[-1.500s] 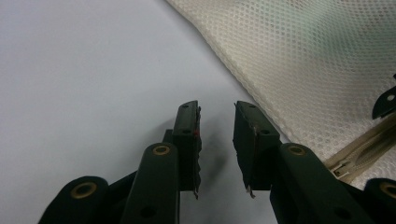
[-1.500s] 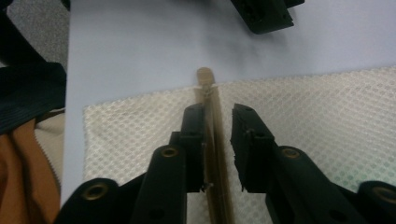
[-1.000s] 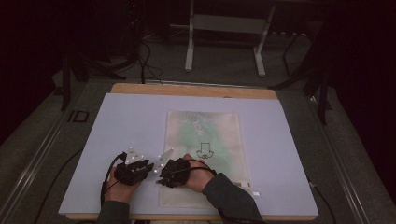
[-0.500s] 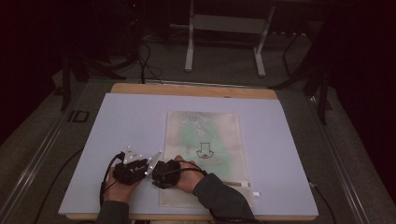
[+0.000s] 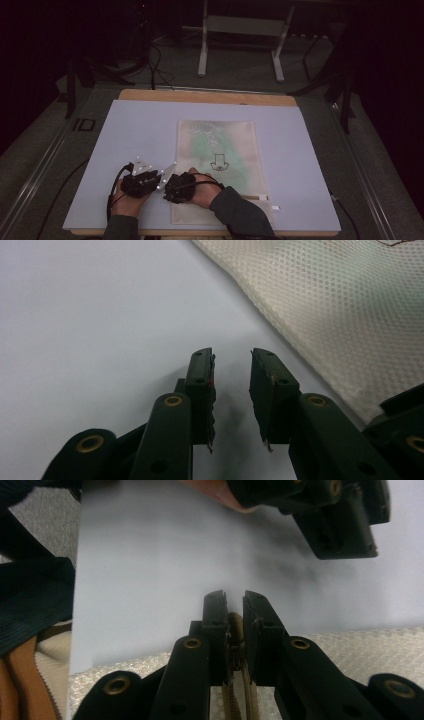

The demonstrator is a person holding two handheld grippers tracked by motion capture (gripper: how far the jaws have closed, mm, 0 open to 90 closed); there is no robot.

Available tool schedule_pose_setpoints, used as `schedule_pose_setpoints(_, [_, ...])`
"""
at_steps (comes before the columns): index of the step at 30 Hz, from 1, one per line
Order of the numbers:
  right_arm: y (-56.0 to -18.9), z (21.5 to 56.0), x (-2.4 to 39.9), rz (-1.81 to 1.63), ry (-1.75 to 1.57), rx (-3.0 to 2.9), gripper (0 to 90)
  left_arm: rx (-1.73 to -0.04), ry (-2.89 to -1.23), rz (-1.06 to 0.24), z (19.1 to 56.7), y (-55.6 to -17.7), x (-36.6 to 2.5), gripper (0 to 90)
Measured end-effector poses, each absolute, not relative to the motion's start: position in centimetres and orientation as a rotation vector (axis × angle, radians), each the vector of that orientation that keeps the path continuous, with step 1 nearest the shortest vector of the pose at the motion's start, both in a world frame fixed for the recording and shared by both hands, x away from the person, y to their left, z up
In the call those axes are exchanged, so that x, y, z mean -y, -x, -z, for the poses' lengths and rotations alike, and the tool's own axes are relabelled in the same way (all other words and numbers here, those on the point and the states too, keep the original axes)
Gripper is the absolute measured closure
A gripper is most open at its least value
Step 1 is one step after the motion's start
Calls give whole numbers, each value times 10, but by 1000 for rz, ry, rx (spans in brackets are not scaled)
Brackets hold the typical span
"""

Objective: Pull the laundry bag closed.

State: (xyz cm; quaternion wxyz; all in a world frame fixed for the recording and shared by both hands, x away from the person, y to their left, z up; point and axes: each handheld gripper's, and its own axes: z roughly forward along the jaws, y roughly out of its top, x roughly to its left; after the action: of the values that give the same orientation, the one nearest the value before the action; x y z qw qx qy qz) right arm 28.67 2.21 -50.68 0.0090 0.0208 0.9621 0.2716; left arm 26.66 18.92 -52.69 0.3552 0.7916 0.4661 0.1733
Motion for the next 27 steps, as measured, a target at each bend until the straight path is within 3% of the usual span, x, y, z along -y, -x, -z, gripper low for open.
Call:
schedule_pose_setpoints(16, [-286,497,6,-940,-99,-2987,811,-1196,-2051,-449,527,-266,-188,701])
schedule_pose_setpoints(27, [-291,509,17,-904,-155,-3040,805,-1179,-2058,-439,527,-266,-185,700])
